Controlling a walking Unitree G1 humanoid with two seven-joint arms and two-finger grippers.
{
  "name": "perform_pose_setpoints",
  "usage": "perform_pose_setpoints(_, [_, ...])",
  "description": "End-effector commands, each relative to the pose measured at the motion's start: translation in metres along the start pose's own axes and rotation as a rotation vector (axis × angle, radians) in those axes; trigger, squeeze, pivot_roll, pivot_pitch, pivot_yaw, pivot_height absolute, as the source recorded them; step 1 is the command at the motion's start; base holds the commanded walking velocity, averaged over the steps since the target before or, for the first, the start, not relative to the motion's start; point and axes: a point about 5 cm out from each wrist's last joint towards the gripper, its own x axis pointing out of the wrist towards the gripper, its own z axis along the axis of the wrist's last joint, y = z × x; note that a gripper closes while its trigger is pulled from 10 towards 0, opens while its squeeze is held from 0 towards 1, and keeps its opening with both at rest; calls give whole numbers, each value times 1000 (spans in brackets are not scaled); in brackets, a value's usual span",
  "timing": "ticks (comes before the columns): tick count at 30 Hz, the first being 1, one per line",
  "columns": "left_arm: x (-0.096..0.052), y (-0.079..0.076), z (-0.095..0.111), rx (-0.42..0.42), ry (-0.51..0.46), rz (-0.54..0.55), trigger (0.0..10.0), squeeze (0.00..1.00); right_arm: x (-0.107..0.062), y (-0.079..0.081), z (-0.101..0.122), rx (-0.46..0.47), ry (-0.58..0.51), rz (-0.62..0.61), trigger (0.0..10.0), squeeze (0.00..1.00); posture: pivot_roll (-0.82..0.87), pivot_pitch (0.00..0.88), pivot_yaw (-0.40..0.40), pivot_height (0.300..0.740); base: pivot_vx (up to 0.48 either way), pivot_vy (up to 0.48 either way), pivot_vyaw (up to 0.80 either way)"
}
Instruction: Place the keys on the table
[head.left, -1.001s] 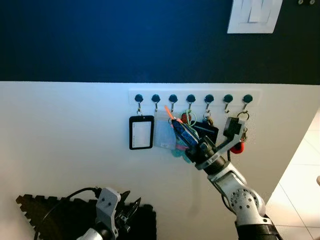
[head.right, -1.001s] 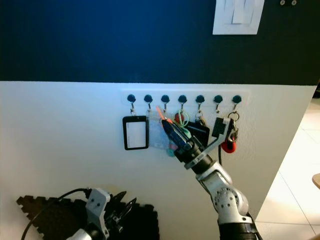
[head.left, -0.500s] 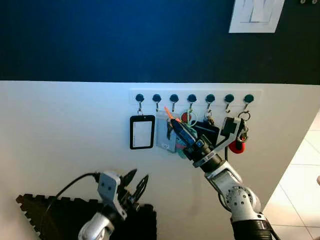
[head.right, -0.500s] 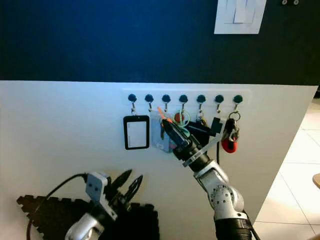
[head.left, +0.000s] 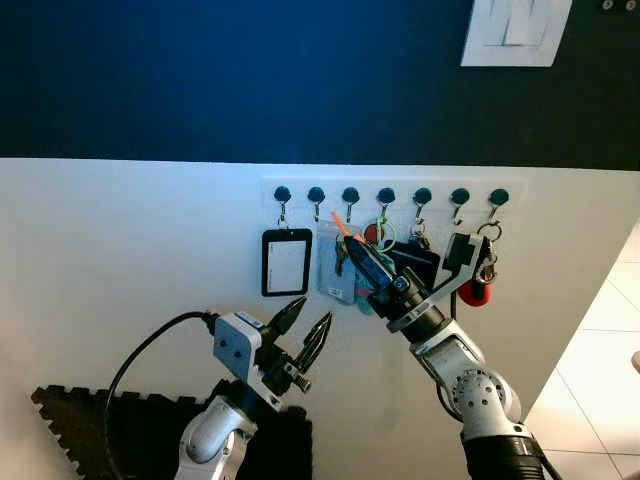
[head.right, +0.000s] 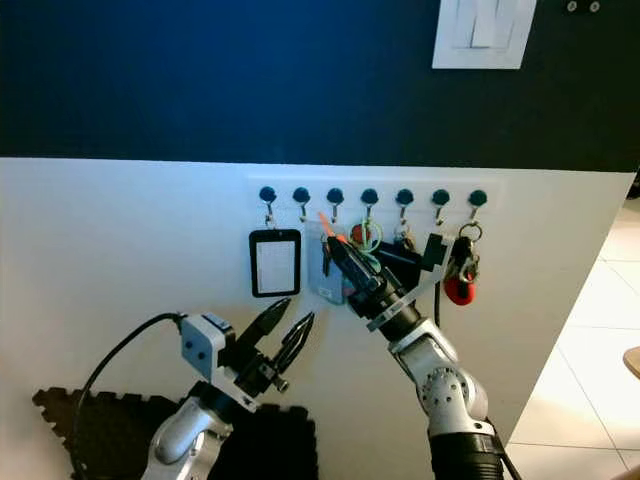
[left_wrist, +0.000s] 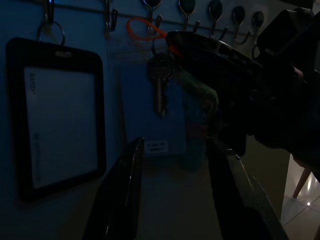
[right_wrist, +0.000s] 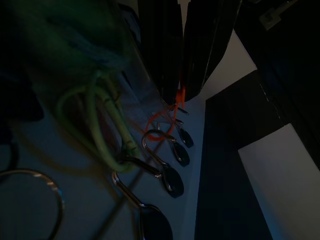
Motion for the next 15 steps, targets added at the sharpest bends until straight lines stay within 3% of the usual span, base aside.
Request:
perform_pose_setpoints(1, [4,-2,5,0,-9,-5,10000,0,2,0,0,-9,8,5,10000,0,9,28,-14,740,0,0,0])
perform_pose_setpoints(15, [17,-6,20,10,-47,-40,10000,0,0,-2,0,-6,5,-6,10000,0,13,33,-13,740,0,0,0])
